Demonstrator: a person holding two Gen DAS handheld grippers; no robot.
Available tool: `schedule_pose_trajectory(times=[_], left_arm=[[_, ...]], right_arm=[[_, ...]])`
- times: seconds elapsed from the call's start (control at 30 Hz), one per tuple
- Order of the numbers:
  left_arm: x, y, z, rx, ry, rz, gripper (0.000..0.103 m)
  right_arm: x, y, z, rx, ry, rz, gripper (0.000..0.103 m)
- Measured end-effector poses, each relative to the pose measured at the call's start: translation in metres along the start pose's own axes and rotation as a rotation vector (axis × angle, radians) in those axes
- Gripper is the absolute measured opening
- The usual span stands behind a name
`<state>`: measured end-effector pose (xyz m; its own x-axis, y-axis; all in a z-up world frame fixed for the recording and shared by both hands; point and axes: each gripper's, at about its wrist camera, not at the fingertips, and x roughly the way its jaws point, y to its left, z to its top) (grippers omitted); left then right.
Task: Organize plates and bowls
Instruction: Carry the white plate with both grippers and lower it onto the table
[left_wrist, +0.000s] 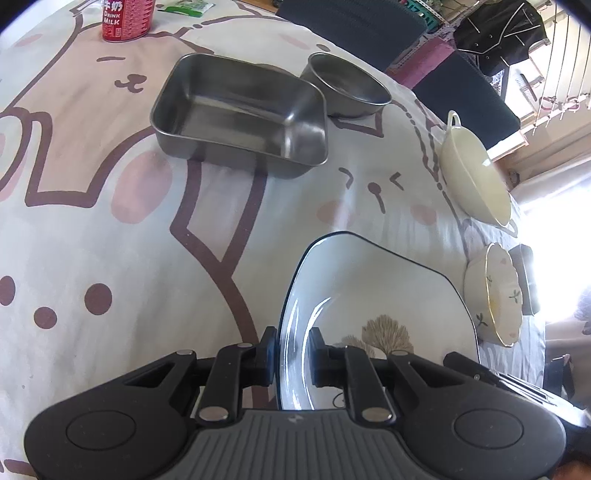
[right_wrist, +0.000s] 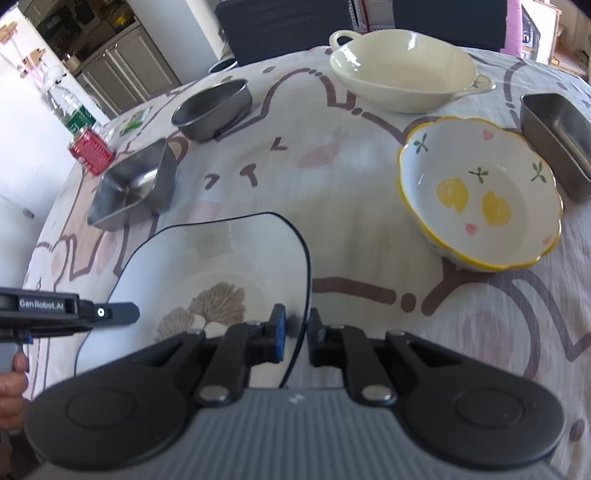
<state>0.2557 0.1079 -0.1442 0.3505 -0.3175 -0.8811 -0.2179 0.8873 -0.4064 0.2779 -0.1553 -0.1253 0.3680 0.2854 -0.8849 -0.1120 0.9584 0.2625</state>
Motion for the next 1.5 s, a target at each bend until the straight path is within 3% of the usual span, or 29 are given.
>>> schedule_pose_trajectory(times=[1.5], left_arm=[[0.021, -0.015, -0.006, 0.116, 0.092, 0.103, 0.021]], right_arm=[[0.029, 0.006, -0.014, -0.063, 0.125, -0.051, 0.024]])
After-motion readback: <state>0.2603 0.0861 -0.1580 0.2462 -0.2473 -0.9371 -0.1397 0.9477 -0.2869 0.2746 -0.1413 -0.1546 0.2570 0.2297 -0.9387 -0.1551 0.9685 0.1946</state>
